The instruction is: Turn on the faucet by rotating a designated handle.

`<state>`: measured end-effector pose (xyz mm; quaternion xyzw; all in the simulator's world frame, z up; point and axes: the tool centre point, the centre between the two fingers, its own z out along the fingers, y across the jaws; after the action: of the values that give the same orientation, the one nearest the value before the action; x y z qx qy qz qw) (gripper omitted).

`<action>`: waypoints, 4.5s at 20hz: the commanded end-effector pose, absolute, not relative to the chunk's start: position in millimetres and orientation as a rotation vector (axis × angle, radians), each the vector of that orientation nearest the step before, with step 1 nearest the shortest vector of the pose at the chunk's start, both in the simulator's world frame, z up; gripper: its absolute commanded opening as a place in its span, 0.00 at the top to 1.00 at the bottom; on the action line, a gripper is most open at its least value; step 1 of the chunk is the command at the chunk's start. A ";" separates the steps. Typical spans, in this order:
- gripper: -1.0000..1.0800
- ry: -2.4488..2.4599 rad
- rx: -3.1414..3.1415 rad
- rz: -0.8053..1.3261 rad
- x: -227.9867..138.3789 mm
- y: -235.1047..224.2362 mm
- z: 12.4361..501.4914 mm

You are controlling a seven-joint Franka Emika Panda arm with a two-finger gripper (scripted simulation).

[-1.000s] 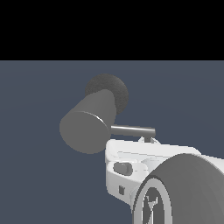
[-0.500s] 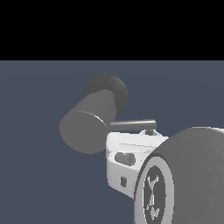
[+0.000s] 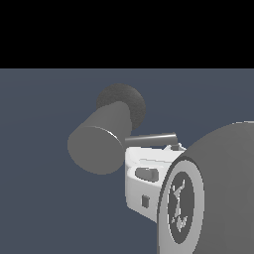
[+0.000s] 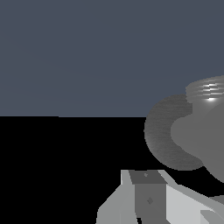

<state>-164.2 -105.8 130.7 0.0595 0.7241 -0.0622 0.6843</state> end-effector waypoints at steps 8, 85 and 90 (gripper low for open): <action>1.00 1.584 0.113 -0.129 -160.3 -91.5 169.5; 1.00 1.578 0.065 -0.167 -146.6 18.1 259.6; 1.00 1.577 0.072 -0.159 -144.6 29.4 263.7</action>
<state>-172.7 87.7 217.0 -0.2418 0.7113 0.0160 0.6598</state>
